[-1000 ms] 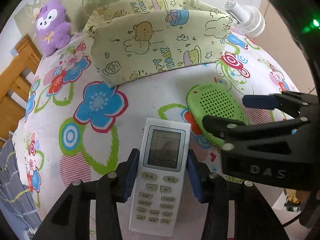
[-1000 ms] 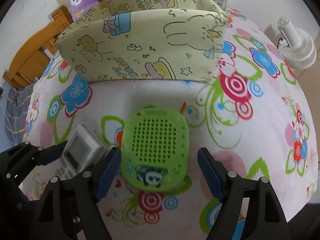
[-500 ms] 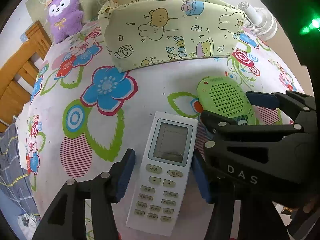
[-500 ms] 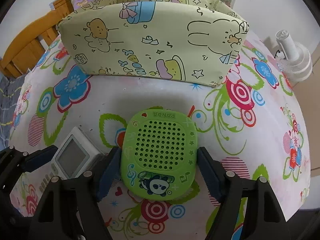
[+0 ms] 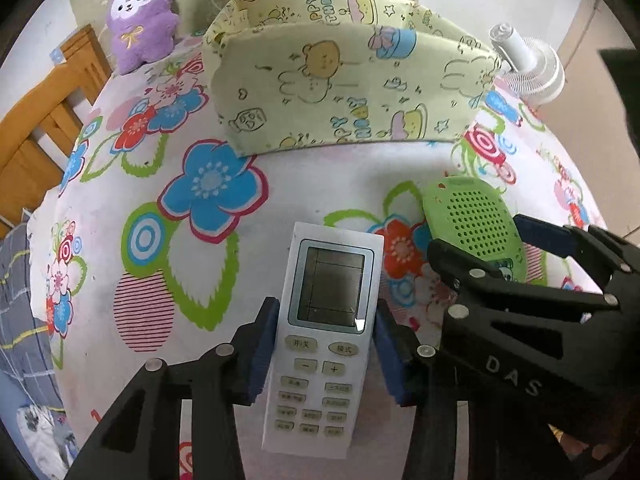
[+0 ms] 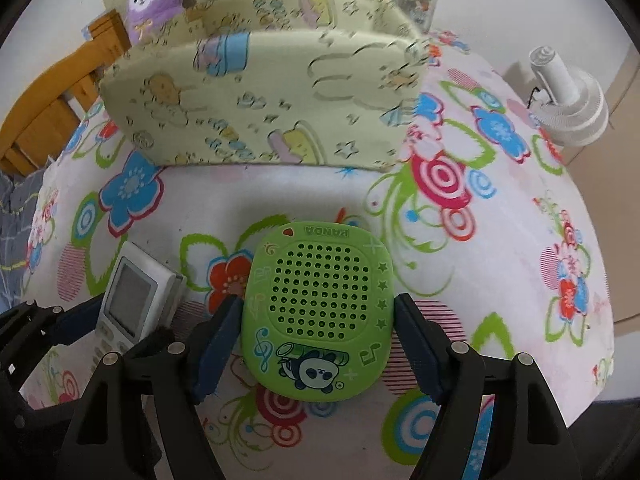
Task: Organize rigid objects
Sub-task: 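Lift the remote with the left tool while the right tool carries the speaker over the box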
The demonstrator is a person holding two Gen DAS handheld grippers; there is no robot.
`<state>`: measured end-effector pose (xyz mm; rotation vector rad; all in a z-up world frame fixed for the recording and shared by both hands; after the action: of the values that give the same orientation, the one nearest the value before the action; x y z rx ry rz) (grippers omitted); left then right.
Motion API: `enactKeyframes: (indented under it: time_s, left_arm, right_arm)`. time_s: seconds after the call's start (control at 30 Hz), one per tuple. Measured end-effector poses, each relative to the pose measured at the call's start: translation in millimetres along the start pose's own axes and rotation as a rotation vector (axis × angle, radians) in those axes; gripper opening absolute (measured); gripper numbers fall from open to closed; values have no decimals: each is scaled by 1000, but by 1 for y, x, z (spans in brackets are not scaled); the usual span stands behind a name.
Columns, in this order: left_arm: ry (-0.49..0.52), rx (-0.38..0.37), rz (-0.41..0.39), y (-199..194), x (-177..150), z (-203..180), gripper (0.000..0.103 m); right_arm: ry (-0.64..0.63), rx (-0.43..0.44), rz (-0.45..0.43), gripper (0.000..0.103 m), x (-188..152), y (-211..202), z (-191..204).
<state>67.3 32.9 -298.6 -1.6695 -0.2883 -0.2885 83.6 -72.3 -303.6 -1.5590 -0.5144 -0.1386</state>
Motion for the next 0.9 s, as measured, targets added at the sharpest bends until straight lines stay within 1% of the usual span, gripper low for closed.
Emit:
enactKeyframes:
  time_s: [0.3,0.47,0.9]
  left_arm:
    - [23,0,-48,-20,12,-18,46]
    - [-4,5,-80,-35,22,-24,45]
    - [-25,14,-146,-60,42,-39,45]
  right_arm:
    - [36,-1,-45,77,12,-23,-11]
    - [33,9,-70,77,22,-36,-18]
    - [7,13,-132,78,45,-66,-31]
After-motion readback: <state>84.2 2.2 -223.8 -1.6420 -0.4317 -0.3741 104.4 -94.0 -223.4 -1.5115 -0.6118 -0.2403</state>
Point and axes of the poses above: each gripper's, at about its wrist camera, not at the fingertips, and y roughly the way its jaws point, z to its left, x to its top, the point moved 4 cm from there along y, roughly the way its jaws point, and after that the axes turned 9 degrees about -y, right-handed, at the moved point
